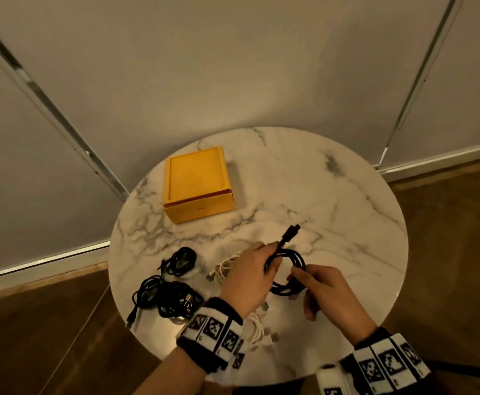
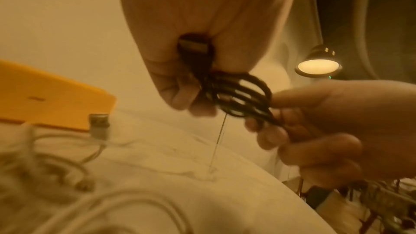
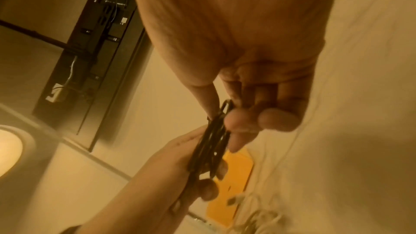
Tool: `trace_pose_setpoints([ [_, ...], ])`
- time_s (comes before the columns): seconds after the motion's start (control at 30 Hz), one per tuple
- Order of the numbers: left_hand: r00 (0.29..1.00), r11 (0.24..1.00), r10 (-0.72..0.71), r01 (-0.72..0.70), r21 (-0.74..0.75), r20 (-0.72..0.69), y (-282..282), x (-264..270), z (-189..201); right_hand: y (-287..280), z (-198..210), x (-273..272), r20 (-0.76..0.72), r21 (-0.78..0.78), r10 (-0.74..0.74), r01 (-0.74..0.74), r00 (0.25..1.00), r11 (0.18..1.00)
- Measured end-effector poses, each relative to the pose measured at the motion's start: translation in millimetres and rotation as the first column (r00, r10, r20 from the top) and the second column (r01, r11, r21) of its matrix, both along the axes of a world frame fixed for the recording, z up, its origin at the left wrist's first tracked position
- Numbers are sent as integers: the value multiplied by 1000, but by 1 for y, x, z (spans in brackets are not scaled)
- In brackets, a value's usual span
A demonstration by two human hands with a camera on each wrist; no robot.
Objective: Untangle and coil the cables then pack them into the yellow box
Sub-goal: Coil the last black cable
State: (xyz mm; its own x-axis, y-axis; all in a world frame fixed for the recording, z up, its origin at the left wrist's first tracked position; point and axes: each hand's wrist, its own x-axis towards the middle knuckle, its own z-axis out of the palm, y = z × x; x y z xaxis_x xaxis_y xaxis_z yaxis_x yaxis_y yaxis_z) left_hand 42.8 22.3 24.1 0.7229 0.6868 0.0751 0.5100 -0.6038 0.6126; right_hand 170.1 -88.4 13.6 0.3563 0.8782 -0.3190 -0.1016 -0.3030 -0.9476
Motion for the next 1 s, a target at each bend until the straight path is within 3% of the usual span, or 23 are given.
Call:
trace_pose_setpoints([
  [0.1, 945, 988, -150, 155, -7, -291, 12, 24, -3, -4, -15, 29, 55, -131, 17, -9, 998, 991],
  [0.2, 875, 970, -243, 230, -82, -418, 14, 47, -10, -9, -31, 46, 104, -216, 40, -17, 994, 976],
  [0.37, 771, 971, -189, 241, 4, -608, 19, 69, -26, -7, -39, 55, 289, -356, 158, -47, 944, 933],
  [0.5, 776, 982, -154, 191, -6, -612, 29, 64, -33, -5, -35, 65, 404, -365, 172, -14, 899, 931],
  [0.7, 778, 987, -139, 160, -21, -613, 38, 55, -33, -2, -38, 68, 432, -337, 152, 3, 889, 941],
  [0.83, 836, 989, -102, 144, 35, -539, 56, 44, -13, 2, -41, 82, 461, -336, 155, 10, 874, 942],
  [0.9, 866, 983, -62, 138, 118, -497, 76, 33, 0, 8, -45, 92, 558, -338, 191, 11, 807, 941],
  [1.0, 857, 966, 3, 131, 225, -515, 115, 13, 15, 22, -45, 106, 724, -345, 260, 10, 638, 938],
])
